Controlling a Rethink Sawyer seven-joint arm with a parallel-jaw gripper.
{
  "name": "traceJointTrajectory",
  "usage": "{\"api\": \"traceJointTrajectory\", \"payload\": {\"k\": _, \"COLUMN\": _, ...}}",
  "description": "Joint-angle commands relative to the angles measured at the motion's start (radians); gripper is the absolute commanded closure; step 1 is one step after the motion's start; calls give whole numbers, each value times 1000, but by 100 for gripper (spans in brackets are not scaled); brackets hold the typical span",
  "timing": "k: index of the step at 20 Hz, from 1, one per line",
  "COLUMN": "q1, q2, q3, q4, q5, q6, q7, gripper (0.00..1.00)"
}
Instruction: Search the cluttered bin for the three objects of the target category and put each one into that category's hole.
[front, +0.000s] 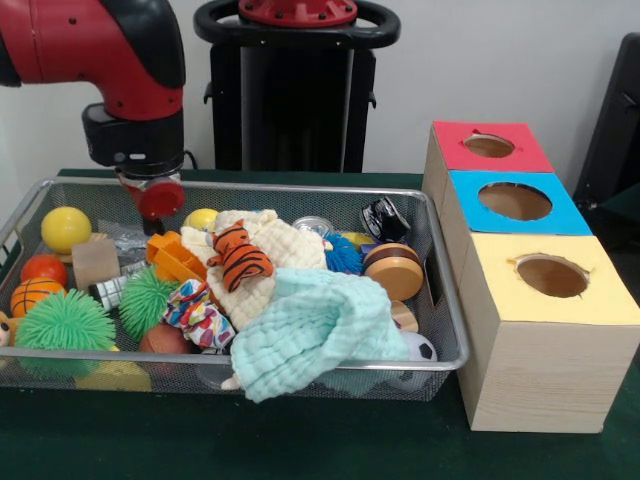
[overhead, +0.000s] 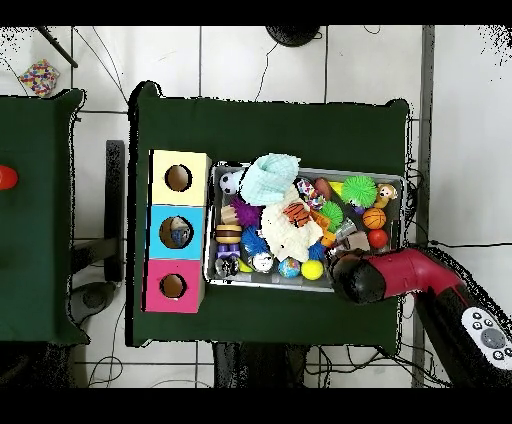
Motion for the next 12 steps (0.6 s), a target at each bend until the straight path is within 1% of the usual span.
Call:
{"api": "traceJointTrajectory", "payload": {"k": 1, "q1": 56, "q2": 19, "q3": 15, "q4": -138, "q5": -126, "q6": -58, "q7": -86, "gripper": 0}}
{"api": "traceJointTrajectory", "payload": {"k": 3, "q1": 58, "q2": 35, "q3": 7, "q4": -155, "q5": -160, "q6": -84, "q7": -78, "gripper": 0}}
{"api": "traceJointTrajectory", "payload": {"k": 5, "q1": 57, "q2": 43, "q3": 7, "q4": -170, "q5": -180, "q6": -93, "q7": -93, "gripper": 0}}
{"api": "traceJointTrajectory", "payload": {"k": 8, "q1": 88, "q2": 9, "q3": -15, "q4": -180, "q5": -233, "q6": -89, "q7": -76, "gripper": 0}}
{"api": "traceJointTrajectory", "payload": {"k": 12, "q1": 150, "q2": -33, "q3": -65, "q4": -188, "q5": -312, "q6": -82, "q7": 9, "gripper": 0}}
